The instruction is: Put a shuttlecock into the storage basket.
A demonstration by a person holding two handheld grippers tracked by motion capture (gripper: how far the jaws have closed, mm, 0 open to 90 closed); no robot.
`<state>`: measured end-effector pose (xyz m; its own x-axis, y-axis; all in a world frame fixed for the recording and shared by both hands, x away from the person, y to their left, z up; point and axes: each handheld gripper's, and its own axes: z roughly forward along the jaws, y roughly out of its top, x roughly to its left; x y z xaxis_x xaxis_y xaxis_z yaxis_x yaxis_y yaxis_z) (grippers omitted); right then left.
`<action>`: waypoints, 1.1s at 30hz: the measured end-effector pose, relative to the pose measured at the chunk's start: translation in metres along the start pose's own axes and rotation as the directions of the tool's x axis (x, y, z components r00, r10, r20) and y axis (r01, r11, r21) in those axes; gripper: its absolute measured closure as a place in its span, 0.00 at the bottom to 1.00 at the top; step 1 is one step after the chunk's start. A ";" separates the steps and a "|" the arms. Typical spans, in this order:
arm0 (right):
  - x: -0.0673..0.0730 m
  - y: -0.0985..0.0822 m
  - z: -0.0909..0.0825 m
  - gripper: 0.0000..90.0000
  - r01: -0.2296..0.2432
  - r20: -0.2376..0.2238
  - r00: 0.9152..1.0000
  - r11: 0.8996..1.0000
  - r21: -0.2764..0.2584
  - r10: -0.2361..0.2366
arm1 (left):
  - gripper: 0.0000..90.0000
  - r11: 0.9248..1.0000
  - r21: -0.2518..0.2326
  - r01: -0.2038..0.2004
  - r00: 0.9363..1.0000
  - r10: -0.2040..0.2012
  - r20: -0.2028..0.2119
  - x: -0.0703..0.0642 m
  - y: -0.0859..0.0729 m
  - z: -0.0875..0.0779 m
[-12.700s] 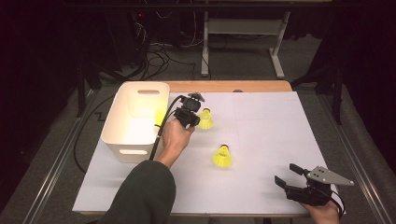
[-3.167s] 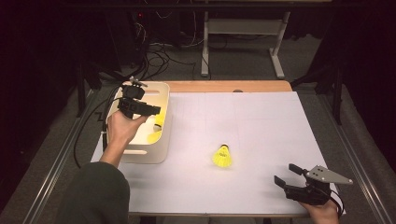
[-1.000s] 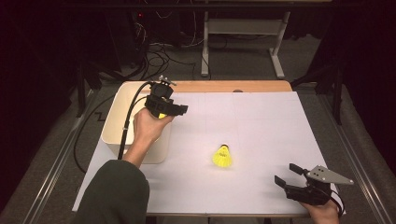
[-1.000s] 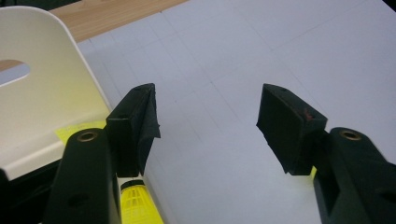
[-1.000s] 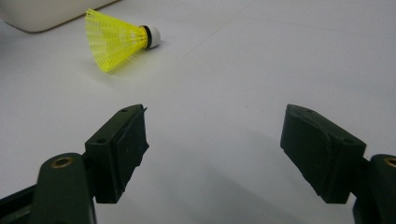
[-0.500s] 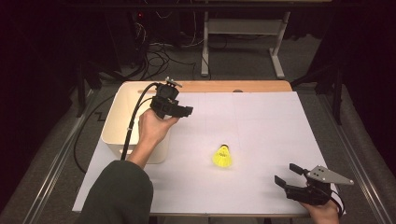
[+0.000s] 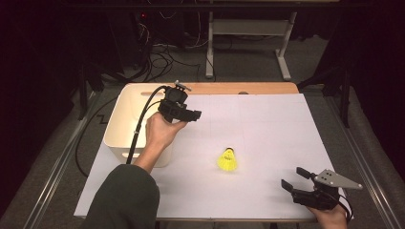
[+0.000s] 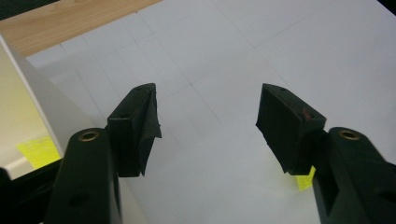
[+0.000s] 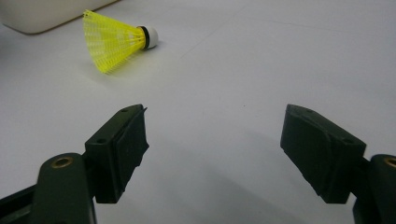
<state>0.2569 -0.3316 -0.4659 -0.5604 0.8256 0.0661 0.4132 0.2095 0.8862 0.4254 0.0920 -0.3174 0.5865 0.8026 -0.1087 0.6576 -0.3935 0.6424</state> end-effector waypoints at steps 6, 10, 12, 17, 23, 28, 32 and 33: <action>0.001 0.000 0.000 0.26 0.004 0.001 1.000 1.000 0.002 -0.004 | 0.43 1.000 0.005 -0.017 1.000 0.017 0.003 -0.005 0.000 0.002; 0.001 0.000 0.000 0.26 0.001 0.001 1.000 1.000 0.004 -0.001 | 0.43 1.000 0.003 -0.019 1.000 0.019 0.006 -0.006 0.000 0.003; 0.000 0.000 0.000 0.26 -0.001 0.000 1.000 1.000 0.000 0.001 | 0.43 1.000 0.003 -0.017 1.000 0.017 0.009 -0.007 0.000 0.004; 0.000 0.000 0.000 0.26 0.001 0.000 1.000 1.000 0.000 -0.001 | 0.43 1.000 0.005 -0.029 1.000 0.029 0.012 -0.012 0.000 0.007; 0.000 0.000 0.000 0.26 0.002 0.000 1.000 1.000 -0.001 -0.002 | 0.43 0.999 0.011 -0.035 0.999 0.035 0.018 -0.016 0.002 0.012; 0.001 0.000 0.000 0.26 0.002 -0.001 1.000 1.000 -0.002 -0.002 | 0.43 0.999 0.014 -0.042 0.999 0.041 0.018 -0.020 0.002 0.015; 0.000 0.000 0.000 0.26 0.000 -0.001 1.000 1.000 -0.002 0.000 | 0.43 0.999 0.017 -0.043 0.999 0.042 0.020 -0.021 0.002 0.017; 0.000 0.000 0.000 0.26 0.001 -0.001 1.000 1.000 -0.001 -0.001 | 0.43 0.999 0.016 -0.042 0.999 0.042 0.021 -0.021 0.002 0.017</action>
<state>0.2566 -0.3314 -0.4657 -0.5618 0.8246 0.0662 0.4121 0.2096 0.8867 0.4226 0.0666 -0.3266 0.6236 0.7756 -0.0979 0.6397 -0.4343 0.6342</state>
